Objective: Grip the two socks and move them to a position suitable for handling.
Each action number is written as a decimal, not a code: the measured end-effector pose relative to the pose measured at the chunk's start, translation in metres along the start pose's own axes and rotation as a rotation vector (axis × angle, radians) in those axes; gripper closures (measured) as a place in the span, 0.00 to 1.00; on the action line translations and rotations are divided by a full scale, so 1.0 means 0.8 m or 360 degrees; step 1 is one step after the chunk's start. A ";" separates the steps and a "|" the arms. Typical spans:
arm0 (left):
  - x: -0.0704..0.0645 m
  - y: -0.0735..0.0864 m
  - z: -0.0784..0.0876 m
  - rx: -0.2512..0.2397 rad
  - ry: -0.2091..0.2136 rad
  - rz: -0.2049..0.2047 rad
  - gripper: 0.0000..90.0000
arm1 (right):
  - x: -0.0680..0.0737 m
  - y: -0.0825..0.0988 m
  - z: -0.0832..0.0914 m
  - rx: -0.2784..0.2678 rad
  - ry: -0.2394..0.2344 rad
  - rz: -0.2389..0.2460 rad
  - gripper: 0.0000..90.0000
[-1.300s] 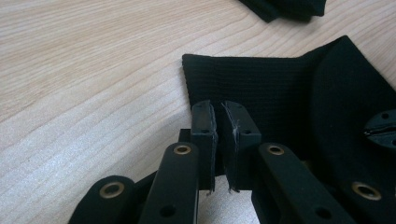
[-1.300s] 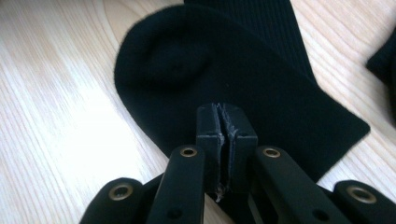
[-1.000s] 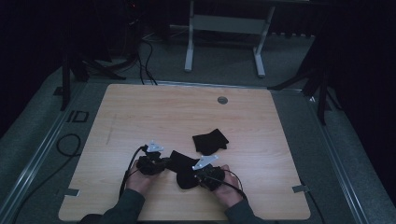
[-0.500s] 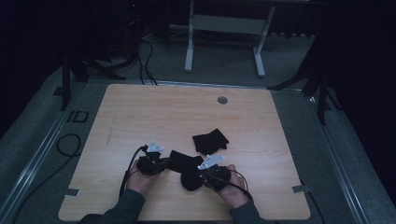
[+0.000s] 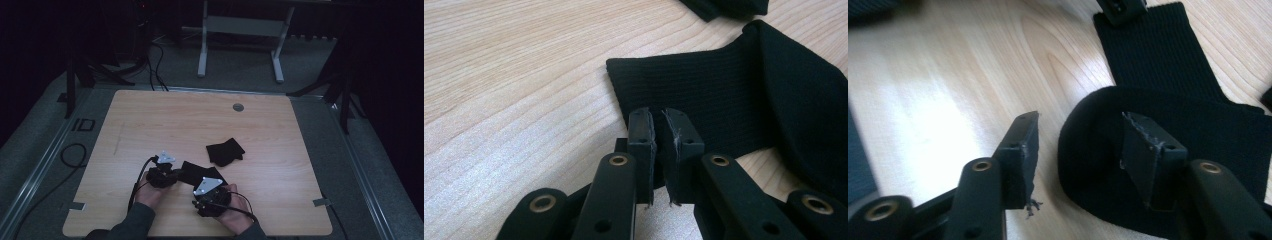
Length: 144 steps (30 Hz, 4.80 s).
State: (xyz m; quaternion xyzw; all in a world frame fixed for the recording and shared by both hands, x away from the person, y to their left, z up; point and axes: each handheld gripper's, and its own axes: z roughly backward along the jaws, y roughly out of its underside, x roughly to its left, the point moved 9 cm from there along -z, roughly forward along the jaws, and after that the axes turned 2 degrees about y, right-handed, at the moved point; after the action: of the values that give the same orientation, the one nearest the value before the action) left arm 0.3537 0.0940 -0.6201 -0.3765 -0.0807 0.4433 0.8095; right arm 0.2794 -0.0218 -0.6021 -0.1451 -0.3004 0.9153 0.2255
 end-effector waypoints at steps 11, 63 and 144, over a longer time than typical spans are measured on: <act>-0.001 0.000 -0.001 -0.0003 -0.0012 -0.0018 0.92 | -0.012 0.008 -0.009 0.0017 0.0050 -0.0057 0.84; 0.015 0.000 0.008 0.0018 -0.0030 -0.0120 0.88 | -0.154 0.055 0.112 -0.0174 0.0240 -0.0639 0.70; 0.018 -0.007 0.009 -0.0056 -0.0038 -0.0039 0.63 | -0.198 -0.039 0.098 -0.0218 0.0413 -0.0628 0.98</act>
State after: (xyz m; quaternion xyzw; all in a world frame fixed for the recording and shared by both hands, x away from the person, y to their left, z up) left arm 0.3624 0.1073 -0.6140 -0.3843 -0.1029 0.4364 0.8071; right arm 0.3938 -0.1164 -0.5011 -0.2150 -0.3529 0.8048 0.4261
